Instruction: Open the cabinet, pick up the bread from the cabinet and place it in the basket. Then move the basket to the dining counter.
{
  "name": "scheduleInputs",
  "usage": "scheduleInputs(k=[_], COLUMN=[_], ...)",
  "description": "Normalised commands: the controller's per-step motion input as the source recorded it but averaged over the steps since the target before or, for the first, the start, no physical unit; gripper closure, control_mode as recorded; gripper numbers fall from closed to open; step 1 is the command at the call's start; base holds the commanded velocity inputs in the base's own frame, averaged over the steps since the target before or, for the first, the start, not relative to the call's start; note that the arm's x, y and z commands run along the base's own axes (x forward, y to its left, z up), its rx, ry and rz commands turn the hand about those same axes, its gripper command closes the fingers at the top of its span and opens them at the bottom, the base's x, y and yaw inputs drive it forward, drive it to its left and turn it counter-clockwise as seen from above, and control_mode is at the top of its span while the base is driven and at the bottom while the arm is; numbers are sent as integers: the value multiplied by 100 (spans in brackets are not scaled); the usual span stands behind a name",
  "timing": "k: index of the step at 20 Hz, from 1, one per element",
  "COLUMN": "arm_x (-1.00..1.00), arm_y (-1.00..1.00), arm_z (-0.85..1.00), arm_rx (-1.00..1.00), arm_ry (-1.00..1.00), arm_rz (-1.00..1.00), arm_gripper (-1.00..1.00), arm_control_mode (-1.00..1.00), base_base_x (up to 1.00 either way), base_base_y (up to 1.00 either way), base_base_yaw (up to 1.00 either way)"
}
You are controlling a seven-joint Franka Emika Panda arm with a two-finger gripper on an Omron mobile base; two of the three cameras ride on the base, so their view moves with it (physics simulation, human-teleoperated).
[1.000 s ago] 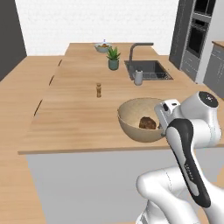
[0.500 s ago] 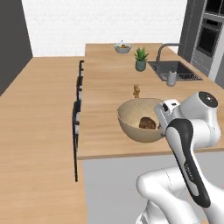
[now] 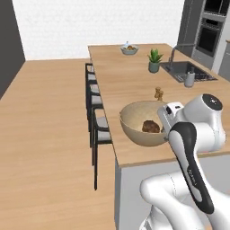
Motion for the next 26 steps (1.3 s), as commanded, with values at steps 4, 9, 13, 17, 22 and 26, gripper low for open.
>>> scheduleInputs(k=[4,9,13,17,22,26], arm_x=[0,0,0,46,100,100], arm_y=[0,0,0,0,-1,-5], arm_z=[0,0,0,-1,-3,-18], arm_rx=[0,0,0,-3,-9,-1], arm_ry=[0,0,0,9,18,10], arm_rz=[0,0,0,0,0,0], arm_gripper=[100,100,100,100,100,100], arm_control_mode=[100,100,100,-100,-100,-100], base_base_x=[44,22,9,20,0,0], base_base_y=[27,6,0,0,0,0], base_base_yaw=[-25,-11,0,0,0,0])
